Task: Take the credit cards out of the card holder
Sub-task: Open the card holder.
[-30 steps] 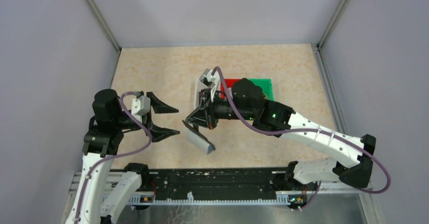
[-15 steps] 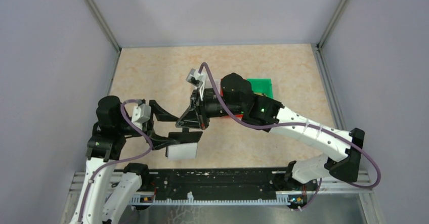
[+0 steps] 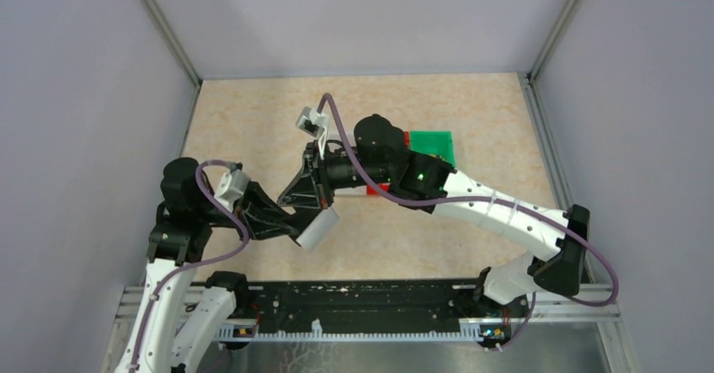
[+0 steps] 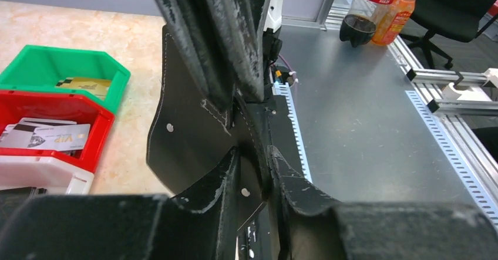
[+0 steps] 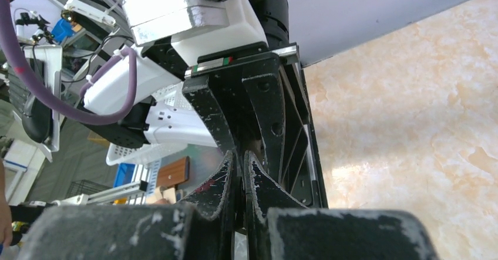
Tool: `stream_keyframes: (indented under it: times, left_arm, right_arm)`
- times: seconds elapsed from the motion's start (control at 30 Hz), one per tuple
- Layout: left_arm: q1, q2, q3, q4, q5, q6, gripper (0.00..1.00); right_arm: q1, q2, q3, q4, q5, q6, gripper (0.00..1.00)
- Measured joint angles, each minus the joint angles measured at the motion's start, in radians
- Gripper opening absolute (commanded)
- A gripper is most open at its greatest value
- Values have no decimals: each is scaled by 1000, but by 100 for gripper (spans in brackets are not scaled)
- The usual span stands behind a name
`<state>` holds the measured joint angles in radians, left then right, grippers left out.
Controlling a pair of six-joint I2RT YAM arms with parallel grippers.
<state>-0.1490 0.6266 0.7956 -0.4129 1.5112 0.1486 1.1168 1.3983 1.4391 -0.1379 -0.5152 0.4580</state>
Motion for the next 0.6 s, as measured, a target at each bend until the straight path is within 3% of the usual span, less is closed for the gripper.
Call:
stream_keyframes:
  times: [0.1, 0.23, 0.37, 0.43, 0.6]
  left_arm:
    - [0, -3, 0, 3, 11, -8, 21]
    - [0, -8, 0, 9, -5, -20, 1]
    - [0, -13, 0, 66, -98, -72, 0]
    - [0, -15, 0, 106, -146, -111, 0]
    - [0, -12, 8, 198, -173, -184, 0]
  right_arm:
    - [0, 21, 18, 5, -5, 4, 0]
    - [0, 25, 22, 9, -5, 8, 2]
    - [0, 25, 22, 19, 9, 13, 50]
    - [0, 19, 20, 26, 26, 8, 67]
    - [-8, -112, -81, 38, 93, -45, 85]
